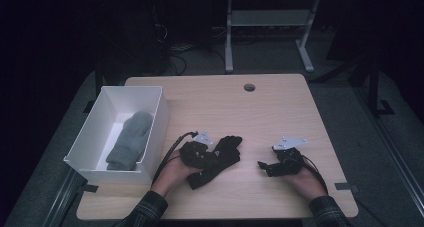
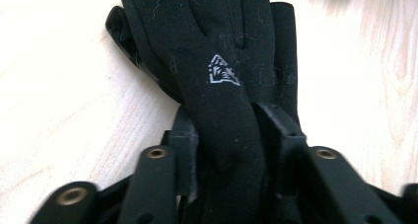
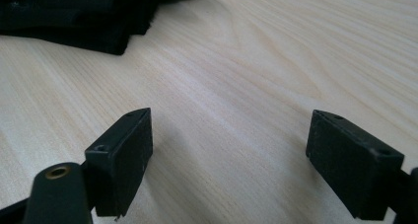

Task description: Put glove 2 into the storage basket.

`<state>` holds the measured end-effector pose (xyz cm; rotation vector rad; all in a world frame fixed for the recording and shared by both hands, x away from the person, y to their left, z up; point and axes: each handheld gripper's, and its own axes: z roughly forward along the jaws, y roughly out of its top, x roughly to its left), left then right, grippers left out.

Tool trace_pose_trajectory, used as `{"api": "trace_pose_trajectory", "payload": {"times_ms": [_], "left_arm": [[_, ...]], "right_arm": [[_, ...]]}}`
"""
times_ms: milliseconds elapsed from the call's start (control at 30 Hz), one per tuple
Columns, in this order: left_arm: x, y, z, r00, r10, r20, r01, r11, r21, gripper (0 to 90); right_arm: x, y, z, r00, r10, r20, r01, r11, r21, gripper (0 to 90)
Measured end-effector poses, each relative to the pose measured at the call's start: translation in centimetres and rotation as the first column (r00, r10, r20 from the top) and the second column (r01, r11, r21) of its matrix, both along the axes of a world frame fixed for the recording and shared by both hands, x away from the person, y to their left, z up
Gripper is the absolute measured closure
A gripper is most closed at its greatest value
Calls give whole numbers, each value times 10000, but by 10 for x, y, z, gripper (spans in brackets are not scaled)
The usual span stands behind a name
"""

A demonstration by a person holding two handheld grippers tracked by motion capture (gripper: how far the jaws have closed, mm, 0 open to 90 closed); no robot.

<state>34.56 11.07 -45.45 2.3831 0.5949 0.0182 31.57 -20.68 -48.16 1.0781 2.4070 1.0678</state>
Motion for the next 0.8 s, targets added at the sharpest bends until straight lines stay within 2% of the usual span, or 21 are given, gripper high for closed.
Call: {"api": "trace_pose_trajectory", "payload": {"times_ms": [100, 167, 267, 400, 433, 533, 633, 667, 800], "left_arm": [[1, -1, 3, 9997, 157, -180, -154, 9998, 154, 668], [0, -3, 5, 9995, 264, -156, -263, 9996, 65, 673], [-3, -5, 12, 9997, 189, 144, -191, 9997, 165, 677], [-5, -6, 20, 9997, 244, 64, -245, 9995, 192, 678], [-6, -6, 24, 9993, 373, -21, -373, 9993, -8, 678], [-8, -5, 30, 9983, 589, -48, -590, 9981, -178, 679], [-9, 0, 41, 9978, 662, -45, -663, 9977, -171, 678], [-10, 1, 43, 9962, 863, -64, -865, 9956, -353, 678], [-8, 9, 64, 9930, 1180, -48, -1181, 9911, -613, 678]], "right_arm": [[0, 0, 0, 10000, 3, -5, -3, 10000, 2, 178], [0, 0, 0, 10000, 12, -1, -12, 10000, -1, 177], [0, 0, 0, 10000, -9, -51, 9, 10000, 10, 175], [0, 0, 0, 10000, -4, -63, 4, 10000, 7, 173], [0, 0, 0, 10000, -4, -68, 4, 10000, 6, 172], [0, 0, 0, 10000, 20, -89, -20, 10000, -16, 170], [0, 1, 0, 9999, 21, -100, -21, 10000, 7, 169], [0, 1, 0, 10000, 21, -96, -21, 10000, 10, 169], [0, 1, 0, 9999, 24, -98, -24, 10000, 17, 169]]}}
